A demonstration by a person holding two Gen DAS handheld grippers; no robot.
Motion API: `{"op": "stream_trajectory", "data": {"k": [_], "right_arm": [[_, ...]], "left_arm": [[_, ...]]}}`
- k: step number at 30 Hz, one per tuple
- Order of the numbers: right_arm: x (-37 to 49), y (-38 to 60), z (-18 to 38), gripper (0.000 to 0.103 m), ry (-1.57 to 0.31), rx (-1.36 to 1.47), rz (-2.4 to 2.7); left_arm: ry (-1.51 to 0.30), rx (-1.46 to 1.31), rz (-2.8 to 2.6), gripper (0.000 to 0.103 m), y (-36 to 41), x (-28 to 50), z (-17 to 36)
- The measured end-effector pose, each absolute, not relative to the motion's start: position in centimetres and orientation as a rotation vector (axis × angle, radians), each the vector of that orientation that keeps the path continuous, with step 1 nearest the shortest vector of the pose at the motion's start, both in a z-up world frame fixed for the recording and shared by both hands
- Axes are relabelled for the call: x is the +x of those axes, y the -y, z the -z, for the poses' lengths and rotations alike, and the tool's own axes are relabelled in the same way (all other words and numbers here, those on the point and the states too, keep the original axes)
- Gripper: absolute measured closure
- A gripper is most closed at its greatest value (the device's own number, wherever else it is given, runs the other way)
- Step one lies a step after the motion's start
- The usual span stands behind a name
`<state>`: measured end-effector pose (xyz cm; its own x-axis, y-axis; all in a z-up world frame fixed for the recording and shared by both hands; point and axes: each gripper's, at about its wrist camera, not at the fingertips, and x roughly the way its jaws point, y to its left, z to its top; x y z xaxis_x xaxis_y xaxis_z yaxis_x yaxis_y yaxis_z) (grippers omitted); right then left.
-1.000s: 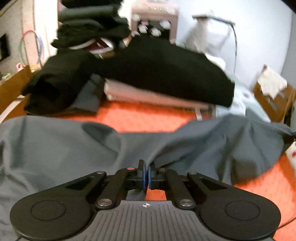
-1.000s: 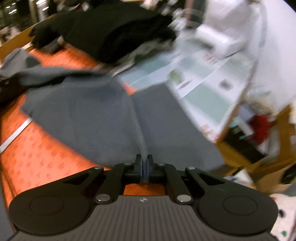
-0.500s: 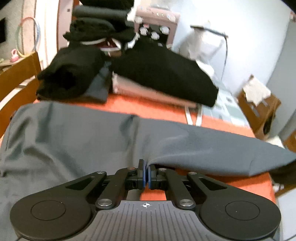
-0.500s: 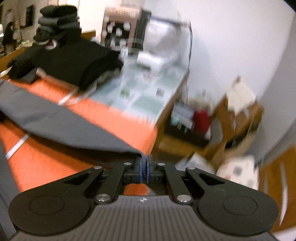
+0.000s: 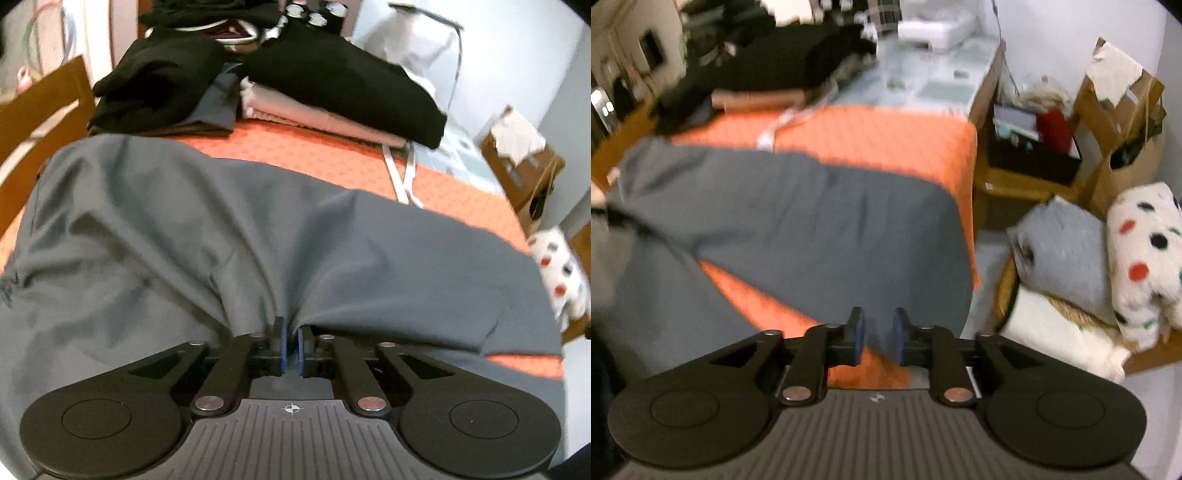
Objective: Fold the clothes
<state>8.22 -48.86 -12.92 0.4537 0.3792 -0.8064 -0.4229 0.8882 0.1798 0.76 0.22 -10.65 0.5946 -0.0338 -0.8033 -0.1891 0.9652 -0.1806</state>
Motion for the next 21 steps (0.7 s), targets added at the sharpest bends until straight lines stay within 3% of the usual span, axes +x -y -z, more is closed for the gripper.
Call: {"op": "stream_trajectory", "data": {"k": [3, 4, 15, 21], "right_arm": [[10.8, 49.1, 11.9, 0.075, -0.939, -0.031, -0.498], [11.6, 49.0, 11.9, 0.074, -0.931, -0.029, -0.496], [22.2, 45.6, 14.0, 0.067, -0.902, -0.191, -0.709], [26.6, 42.5, 16.0, 0.054, -0.924, -0.313, -0.883]], "left_arm": [[-0.893, -0.305, -0.082, 0.057, -0.4, 0.4, 10.0], [-0.876, -0.316, -0.078, 0.051, -0.3, 0.2, 9.8], [-0.821, -0.383, -0.094, 0.043, 0.6, 0.9, 8.3], [-0.806, -0.391, -0.114, 0.040, 1.0, 1.4, 7.5]]}}
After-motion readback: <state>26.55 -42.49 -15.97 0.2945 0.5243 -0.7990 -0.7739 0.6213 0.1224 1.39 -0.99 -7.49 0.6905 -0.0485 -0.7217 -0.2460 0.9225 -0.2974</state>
